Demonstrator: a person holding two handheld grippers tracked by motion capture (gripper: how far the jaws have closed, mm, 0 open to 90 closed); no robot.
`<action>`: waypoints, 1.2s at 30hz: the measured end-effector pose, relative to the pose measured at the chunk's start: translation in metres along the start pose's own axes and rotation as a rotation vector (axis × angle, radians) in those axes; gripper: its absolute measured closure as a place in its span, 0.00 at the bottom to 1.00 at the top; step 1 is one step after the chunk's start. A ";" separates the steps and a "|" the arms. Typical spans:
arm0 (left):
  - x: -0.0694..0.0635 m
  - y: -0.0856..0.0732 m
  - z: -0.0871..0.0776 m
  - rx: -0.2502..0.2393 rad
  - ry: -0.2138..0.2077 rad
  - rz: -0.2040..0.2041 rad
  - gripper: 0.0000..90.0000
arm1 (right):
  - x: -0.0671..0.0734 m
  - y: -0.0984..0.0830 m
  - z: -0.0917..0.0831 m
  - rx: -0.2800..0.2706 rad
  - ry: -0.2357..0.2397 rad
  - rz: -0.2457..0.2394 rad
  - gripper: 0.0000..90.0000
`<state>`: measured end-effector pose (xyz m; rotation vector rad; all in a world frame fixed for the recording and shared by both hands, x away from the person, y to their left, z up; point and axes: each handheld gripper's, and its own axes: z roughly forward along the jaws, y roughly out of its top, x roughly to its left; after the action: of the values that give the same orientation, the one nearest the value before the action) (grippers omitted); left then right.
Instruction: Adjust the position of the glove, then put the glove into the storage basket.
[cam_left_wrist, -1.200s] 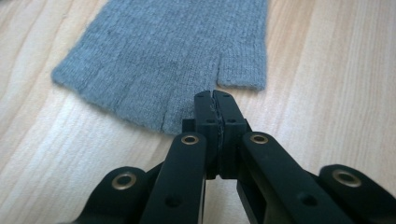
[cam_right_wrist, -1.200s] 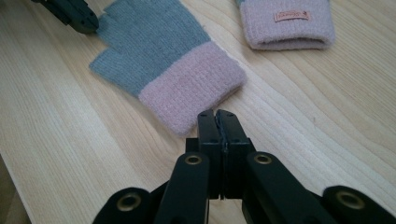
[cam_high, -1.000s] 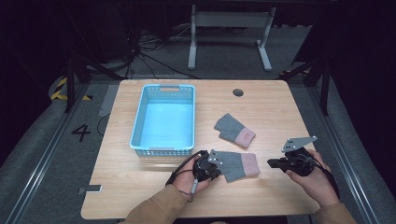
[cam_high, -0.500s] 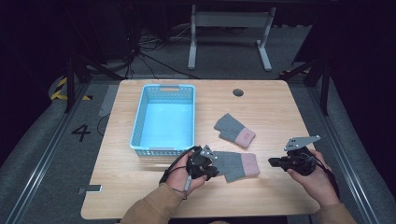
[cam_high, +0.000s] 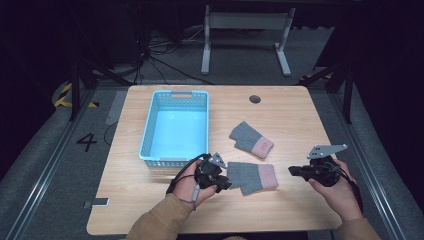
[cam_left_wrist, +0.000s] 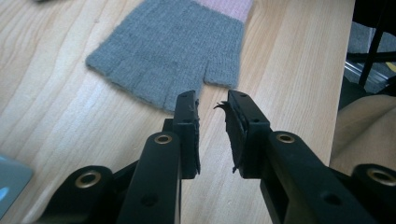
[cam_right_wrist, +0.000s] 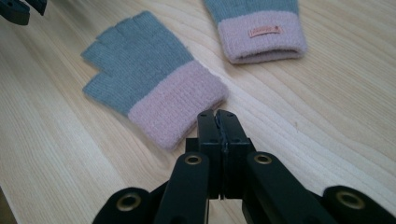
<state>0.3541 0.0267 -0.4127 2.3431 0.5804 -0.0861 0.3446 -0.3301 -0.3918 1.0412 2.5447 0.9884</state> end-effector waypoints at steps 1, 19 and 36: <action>0.000 0.000 -0.001 -0.003 -0.002 -0.004 0.83 | 0.000 0.001 0.000 -0.004 0.000 0.004 1.00; 0.004 -0.001 -0.016 0.014 -0.010 -0.007 0.81 | -0.008 0.055 0.018 0.012 0.010 -0.014 0.95; 0.011 -0.009 -0.025 0.017 0.009 -0.036 0.79 | -0.030 0.115 0.082 0.112 0.008 -0.019 0.68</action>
<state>0.3571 0.0532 -0.4025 2.3509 0.6286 -0.0972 0.4638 -0.2488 -0.3790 1.0416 2.6382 0.8563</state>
